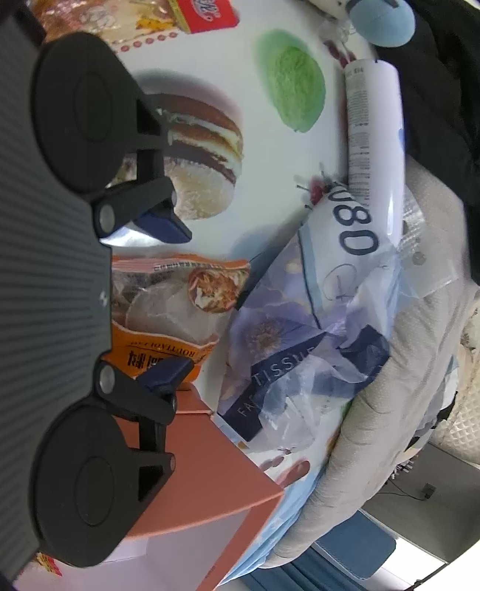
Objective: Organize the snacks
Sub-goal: 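Grasp the red-labelled spicy strip pack with the left tool while the right grasps an orange-and-clear bag, then carry both snacks up and over the pink box with both tools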
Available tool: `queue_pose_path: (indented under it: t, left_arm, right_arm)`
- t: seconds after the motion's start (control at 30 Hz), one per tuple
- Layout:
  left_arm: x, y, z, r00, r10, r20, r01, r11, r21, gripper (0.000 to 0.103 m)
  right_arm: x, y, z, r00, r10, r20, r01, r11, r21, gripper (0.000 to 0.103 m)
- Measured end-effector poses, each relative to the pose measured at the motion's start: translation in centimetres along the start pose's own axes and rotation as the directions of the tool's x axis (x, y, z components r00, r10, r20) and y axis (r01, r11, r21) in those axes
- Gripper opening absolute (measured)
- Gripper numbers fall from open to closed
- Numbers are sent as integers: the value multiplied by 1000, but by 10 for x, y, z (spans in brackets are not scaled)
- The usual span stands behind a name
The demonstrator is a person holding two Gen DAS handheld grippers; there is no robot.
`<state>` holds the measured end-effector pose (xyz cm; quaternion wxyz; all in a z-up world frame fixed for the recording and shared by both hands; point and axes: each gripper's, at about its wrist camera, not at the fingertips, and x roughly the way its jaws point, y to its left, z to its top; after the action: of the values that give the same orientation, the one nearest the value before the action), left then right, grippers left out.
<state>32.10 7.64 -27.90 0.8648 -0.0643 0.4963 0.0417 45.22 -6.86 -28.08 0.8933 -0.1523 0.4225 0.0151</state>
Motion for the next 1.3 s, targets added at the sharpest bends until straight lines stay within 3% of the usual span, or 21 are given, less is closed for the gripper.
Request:
queue_pose_path:
  t: [0.2,0.63,0.83,1.03,1.3]
  left_arm:
    - [-4,-4,-1,1000,-29,7,29,1000,3,62]
    - [-18,7,-4,993,-117,18,118,988,-97,26]
    - [-35,7,-19,989,-148,11,149,981,-125,24]
    - [-65,14,-35,990,-132,40,136,981,-137,24]
    - [-112,20,-51,989,-122,77,132,982,-134,24]
  right_arm:
    - [2,5,-7,999,-48,9,48,997,-56,50]
    - [-37,9,-15,998,68,18,-66,995,-71,42]
    - [-71,8,-27,991,131,24,-129,990,-57,41]
    - [-108,7,-45,980,198,28,-196,980,-44,41]
    - [-162,-7,-71,946,321,51,-322,946,29,41]
